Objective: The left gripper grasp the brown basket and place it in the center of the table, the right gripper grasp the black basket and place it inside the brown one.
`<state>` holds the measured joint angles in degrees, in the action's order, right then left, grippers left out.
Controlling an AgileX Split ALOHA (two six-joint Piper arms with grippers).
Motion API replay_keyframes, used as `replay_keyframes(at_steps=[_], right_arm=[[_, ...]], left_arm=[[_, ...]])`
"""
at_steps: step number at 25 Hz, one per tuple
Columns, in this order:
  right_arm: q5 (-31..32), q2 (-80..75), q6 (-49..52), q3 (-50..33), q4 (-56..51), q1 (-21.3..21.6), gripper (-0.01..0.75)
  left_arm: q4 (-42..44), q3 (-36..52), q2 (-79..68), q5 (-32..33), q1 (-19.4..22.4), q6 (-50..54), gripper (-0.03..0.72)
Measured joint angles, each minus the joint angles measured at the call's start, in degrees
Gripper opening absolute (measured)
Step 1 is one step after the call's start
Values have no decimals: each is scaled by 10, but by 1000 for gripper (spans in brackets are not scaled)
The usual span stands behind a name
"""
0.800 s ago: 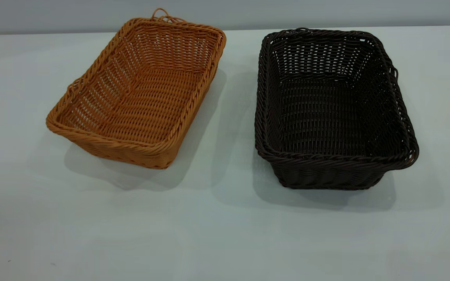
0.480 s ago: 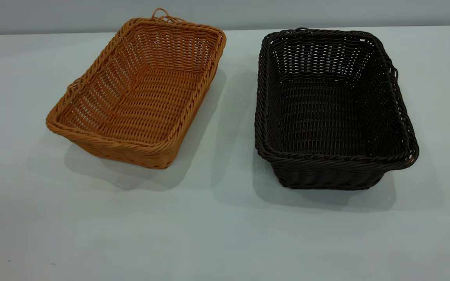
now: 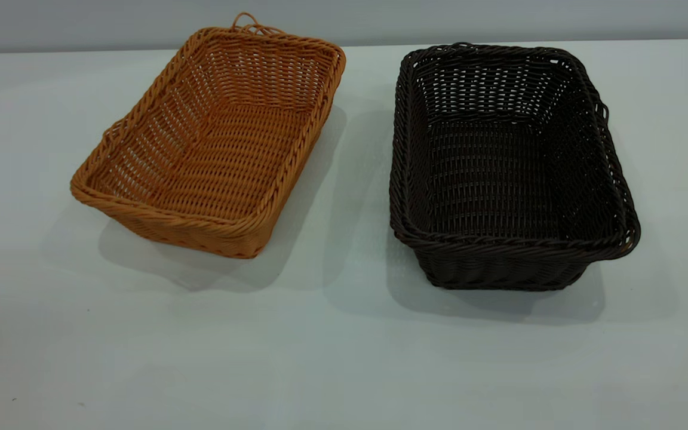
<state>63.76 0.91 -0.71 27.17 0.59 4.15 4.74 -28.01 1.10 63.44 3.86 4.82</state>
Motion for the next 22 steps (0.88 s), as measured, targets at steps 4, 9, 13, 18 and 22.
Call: replay_keyframes(at_steps=[4, 9, 13, 18, 22], right_arm=[[0, 0, 0, 0, 0, 0, 584], [0, 0, 0, 0, 0, 0, 584], [0, 0, 0, 0, 0, 0, 584], [0, 0, 0, 0, -16, 0, 584], [-3, 0, 0, 2, -26, 0, 584]], left_arm=[[0, 0, 0, 0, 0, 0, 509], [-1, 0, 0, 0, 0, -1, 509], [-1, 0, 0, 0, 0, -3, 509], [-1, 0, 0, 0, 0, -5, 509], [-4, -12, -30, -9, 0, -5, 509]])
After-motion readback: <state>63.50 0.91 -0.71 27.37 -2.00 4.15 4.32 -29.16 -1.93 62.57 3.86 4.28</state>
